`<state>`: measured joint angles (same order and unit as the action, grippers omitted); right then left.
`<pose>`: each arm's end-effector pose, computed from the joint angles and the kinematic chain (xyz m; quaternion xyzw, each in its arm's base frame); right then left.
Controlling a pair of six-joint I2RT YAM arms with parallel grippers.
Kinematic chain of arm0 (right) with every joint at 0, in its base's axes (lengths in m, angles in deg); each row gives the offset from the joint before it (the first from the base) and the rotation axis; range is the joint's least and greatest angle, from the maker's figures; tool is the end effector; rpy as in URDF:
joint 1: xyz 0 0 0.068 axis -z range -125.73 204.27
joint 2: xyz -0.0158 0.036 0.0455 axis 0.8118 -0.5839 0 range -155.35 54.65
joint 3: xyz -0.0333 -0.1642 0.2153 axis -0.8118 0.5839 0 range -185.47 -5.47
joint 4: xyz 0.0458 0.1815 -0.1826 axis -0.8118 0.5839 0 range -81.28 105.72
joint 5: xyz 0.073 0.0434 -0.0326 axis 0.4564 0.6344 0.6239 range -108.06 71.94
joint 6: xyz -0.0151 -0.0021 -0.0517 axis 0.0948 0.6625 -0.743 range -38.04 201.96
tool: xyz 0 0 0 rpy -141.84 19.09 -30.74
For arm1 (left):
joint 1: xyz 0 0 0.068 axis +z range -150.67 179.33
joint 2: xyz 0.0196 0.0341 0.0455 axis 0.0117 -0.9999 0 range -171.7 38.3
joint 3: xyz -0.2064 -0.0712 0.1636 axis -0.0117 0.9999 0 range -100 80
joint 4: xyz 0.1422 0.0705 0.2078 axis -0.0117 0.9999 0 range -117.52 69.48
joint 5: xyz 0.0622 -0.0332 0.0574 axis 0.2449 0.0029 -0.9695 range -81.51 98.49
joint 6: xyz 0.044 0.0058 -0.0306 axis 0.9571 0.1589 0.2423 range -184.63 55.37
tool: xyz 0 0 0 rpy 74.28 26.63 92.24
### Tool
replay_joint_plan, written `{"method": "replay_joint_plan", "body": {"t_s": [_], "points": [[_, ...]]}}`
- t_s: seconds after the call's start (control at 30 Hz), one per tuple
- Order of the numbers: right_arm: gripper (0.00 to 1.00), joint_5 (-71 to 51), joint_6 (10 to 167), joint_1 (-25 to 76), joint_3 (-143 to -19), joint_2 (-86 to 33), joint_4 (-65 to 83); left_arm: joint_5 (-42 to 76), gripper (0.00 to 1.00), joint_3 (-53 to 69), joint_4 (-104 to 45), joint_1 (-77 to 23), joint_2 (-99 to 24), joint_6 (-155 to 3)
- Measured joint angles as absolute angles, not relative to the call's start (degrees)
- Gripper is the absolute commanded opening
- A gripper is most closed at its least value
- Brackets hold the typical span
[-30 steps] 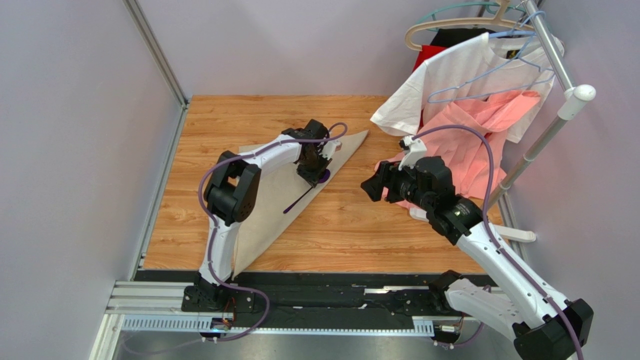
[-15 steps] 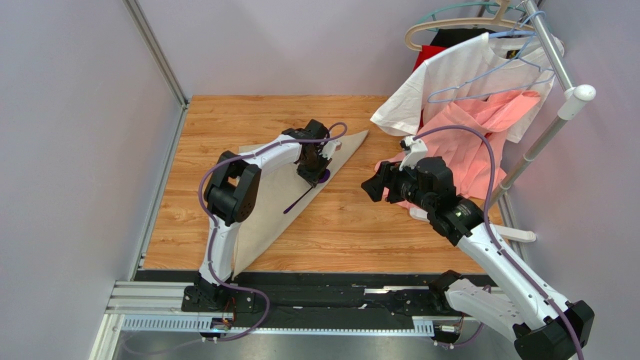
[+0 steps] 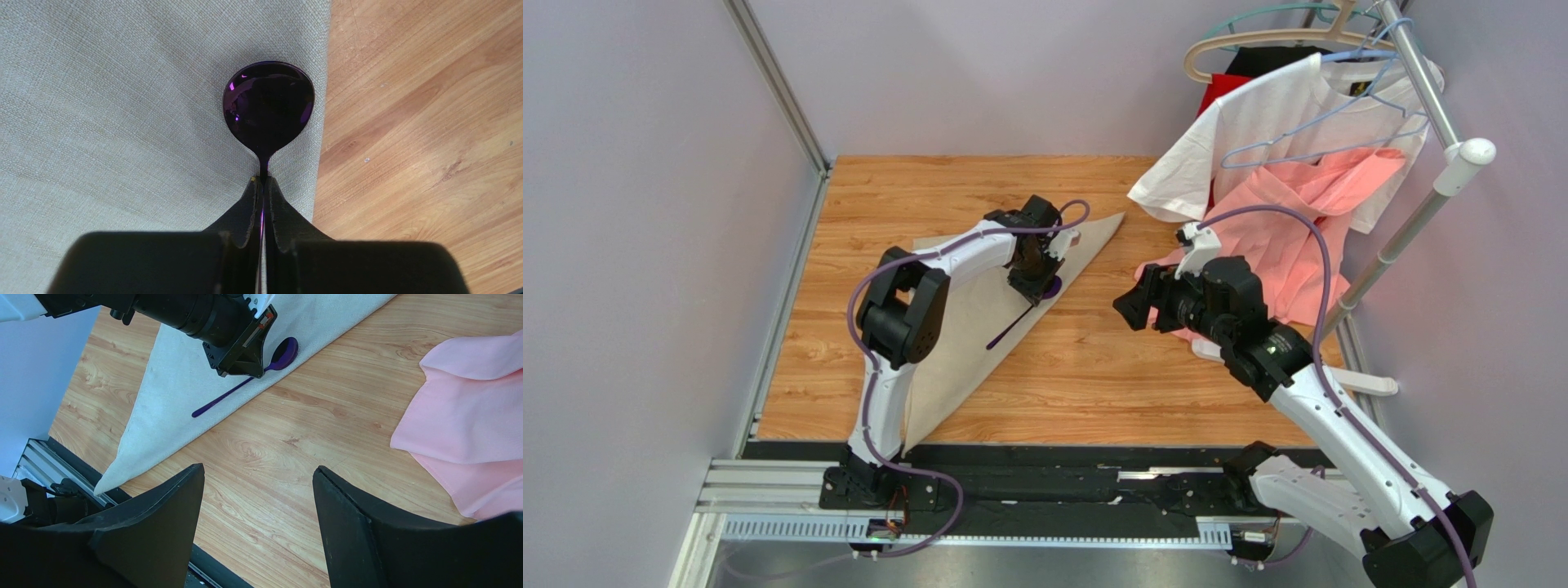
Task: Fold the napkin, place the utensils inside, and roll it up
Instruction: Place the utensil onto the napkin, then fold the napkin
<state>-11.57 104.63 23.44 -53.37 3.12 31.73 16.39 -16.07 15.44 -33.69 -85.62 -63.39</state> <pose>0.1714 0.1069 0.3155 -0.0901 0.8454 0.2790 0.4466 0.3729 -0.2482 0.1680 0.3006 0.9367 -0.1109 0.1413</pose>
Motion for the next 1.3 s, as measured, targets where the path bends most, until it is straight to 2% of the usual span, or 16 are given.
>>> {"method": "replay_joint_plan", "body": {"t_s": [0.03, 0.07, 0.13, 0.17, 0.23, 0.27, 0.47, 0.63, 0.77, 0.97, 1.13, 1.3], "points": [[0.7, -11.57, 104.63, 23.42, -53.37, 3.1, 31.75, 16.29, 0.23, -16.07, 15.44, -33.69, -85.62, -63.43], [0.7, -11.57, 104.63, 23.42, -53.37, 3.1, 31.82, 16.07, 0.36, -16.07, 15.44, -33.71, -85.62, -63.52], [0.7, -11.57, 104.63, 23.44, -53.37, 3.14, 31.92, 15.5, 0.45, -16.07, 15.48, -33.69, -85.51, -63.78], [0.7, -11.57, 104.63, 23.44, -53.37, 3.21, 32.06, 15.19, 0.57, -16.07, 15.52, -33.69, -85.34, -63.98], [0.7, -11.6, 104.59, 23.44, -53.37, 3.43, 32.21, 14.36, 0.64, -16.05, 15.48, -33.69, -84.73, -64.13], [0.7, -11.62, 104.59, 23.44, -53.37, 3.56, 32.27, 14.06, 0.76, -15.94, 15.48, -33.69, -84.09, -64.4], [0.7, -11.99, 104.11, 23.42, -53.42, 3.98, 32.78, 12.85, 0.78, -15.24, 15.48, -33.12, -75.72, -65.64], [0.7, -11.95, 101.68, 23.42, -54.01, 3.95, 33.39, 12.24, 0.78, -12.55, 15.24, -31.48, -63.66, -66.91], [0.7, -11.4, 99.02, 22.42, -55.47, 3.17, 33.26, 13.95, 0.79, -6.0, 14.37, -24.03, -50.04, -70.71], [0.7, -13.52, 95.19, 12.01, -59.19, -3.67, 31.29, 11.91, 0.8, 2.05, 15.5, -6.71, -32.44, -73.77], [0.7, -14.66, 94.54, 4.62, -62.57, -14.41, 28.69, 8.85, 0.81, 10.26, 14.17, -3.79, -22.28, -74.41], [0.7, -15.75, 95.5, -0.97, -63.49, -21.55, 26.26, 8.22, 0.8, 14.66, 12.97, 0.85, -23.07, -74.78]]}}
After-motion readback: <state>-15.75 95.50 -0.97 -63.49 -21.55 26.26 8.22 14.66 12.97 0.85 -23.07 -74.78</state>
